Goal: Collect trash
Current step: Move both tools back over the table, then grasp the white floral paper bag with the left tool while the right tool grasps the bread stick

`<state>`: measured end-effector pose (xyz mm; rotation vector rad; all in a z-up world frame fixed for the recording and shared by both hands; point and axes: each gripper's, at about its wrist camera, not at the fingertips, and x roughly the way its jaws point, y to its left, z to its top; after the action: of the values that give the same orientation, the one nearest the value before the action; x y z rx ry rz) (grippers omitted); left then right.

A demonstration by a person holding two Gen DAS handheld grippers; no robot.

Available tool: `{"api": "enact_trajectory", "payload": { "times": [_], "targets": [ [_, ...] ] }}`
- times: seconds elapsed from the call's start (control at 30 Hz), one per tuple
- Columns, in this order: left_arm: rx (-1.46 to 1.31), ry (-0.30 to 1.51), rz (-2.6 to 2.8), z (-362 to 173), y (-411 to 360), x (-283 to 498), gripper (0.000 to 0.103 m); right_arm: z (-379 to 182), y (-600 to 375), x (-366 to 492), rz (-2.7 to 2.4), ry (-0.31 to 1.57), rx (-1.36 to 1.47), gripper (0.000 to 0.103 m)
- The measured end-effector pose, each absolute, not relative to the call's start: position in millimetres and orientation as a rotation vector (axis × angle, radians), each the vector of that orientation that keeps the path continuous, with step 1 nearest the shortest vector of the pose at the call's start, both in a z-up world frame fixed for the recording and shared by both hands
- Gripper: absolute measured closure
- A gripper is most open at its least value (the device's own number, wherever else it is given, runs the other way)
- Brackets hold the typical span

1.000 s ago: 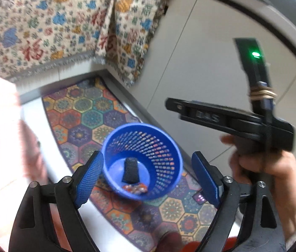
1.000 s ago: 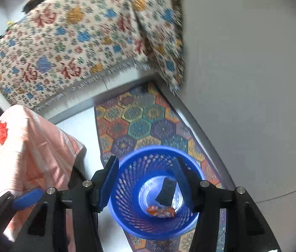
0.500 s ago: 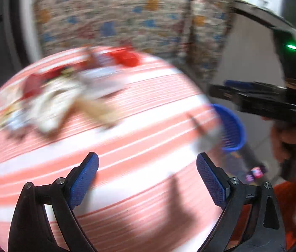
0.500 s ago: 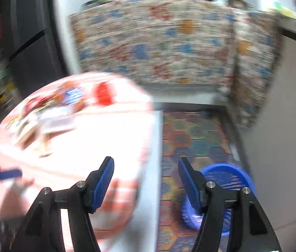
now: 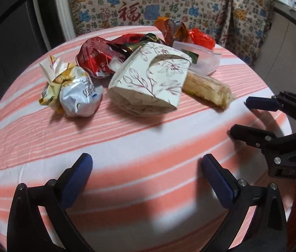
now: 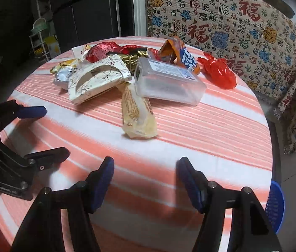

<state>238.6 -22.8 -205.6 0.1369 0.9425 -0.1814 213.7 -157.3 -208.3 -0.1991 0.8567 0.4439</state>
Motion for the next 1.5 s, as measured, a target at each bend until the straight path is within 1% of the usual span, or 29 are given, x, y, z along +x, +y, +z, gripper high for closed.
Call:
{"api": "enact_trajectory", "payload": {
  "times": [0.07, 0.13, 0.4, 0.57, 0.67, 0.7, 0.73, 0.77, 0.8, 1.0, 1.17, 1.23, 1.27, 1.3, 1.33, 1.37, 1.4, 1.43, 1.5],
  "targets": [
    [0.134, 0.936, -0.169, -203, -15, 235, 0.000, -208, -157, 219, 0.442, 0.849, -0.185, 0.030],
    [0.129, 0.936, -0.169, -203, -13, 245, 0.000, -210, -155, 224, 0.437, 0.826, -0.185, 0.029],
    [0.062, 0.904, -0.264, -196, -2, 269, 0.001, -211, -152, 243, 0.463, 0.830, -0.182, 0.029],
    [0.087, 0.848, -0.326, -187, -19, 280, 0.001, -211, -151, 243, 0.463, 0.830, -0.183, 0.029],
    [0.118, 0.825, -0.337, -185, -29, 284, 0.005, -211, -151, 244, 0.465, 0.831, -0.175, 0.029],
    [0.121, 0.821, -0.338, -183, -30, 284, 0.014, -211, -152, 244, 0.469, 0.831, -0.165, 0.029],
    [0.120, 0.824, -0.337, -183, -30, 285, 0.026, -211, -153, 245, 0.472, 0.830, -0.158, 0.029],
    [0.114, 0.827, -0.340, -183, -29, 284, 0.033, -211, -154, 245, 0.477, 0.830, -0.148, 0.029],
    [0.104, 0.835, -0.343, -182, -26, 283, 0.049, -210, -155, 245, 0.482, 0.830, -0.136, 0.029],
    [0.068, 0.831, -0.315, -172, -6, 243, 0.049, -210, -152, 246, 0.481, 0.835, -0.152, 0.029],
    [0.057, 0.851, -0.265, -168, 16, 187, 0.048, -207, -141, 246, 0.514, 0.849, -0.160, 0.030],
    [0.074, 0.860, -0.251, -169, 20, 173, 0.045, -208, -132, 244, 0.526, 0.850, -0.186, 0.031],
    [0.086, 0.860, -0.245, -170, 22, 170, 0.042, -208, -128, 243, 0.521, 0.848, -0.207, 0.039],
    [0.096, 0.859, -0.242, -171, 23, 169, 0.031, -207, -126, 242, 0.520, 0.845, -0.219, 0.046],
    [0.101, 0.854, -0.238, -171, 23, 168, 0.021, -207, -125, 240, 0.523, 0.841, -0.220, 0.062],
    [0.093, 0.846, -0.241, -170, 23, 170, 0.018, -206, -125, 238, 0.521, 0.841, -0.216, 0.070],
    [0.084, 0.844, -0.254, -170, 22, 172, 0.011, -205, -126, 235, 0.524, 0.852, -0.204, 0.072],
    [0.074, 0.849, -0.284, -171, 19, 175, 0.005, -204, -126, 232, 0.529, 0.862, -0.197, 0.078],
    [0.092, 0.854, -0.304, -175, 13, 181, 0.003, -203, -126, 224, 0.552, 0.886, -0.192, 0.084]
  ]
}}
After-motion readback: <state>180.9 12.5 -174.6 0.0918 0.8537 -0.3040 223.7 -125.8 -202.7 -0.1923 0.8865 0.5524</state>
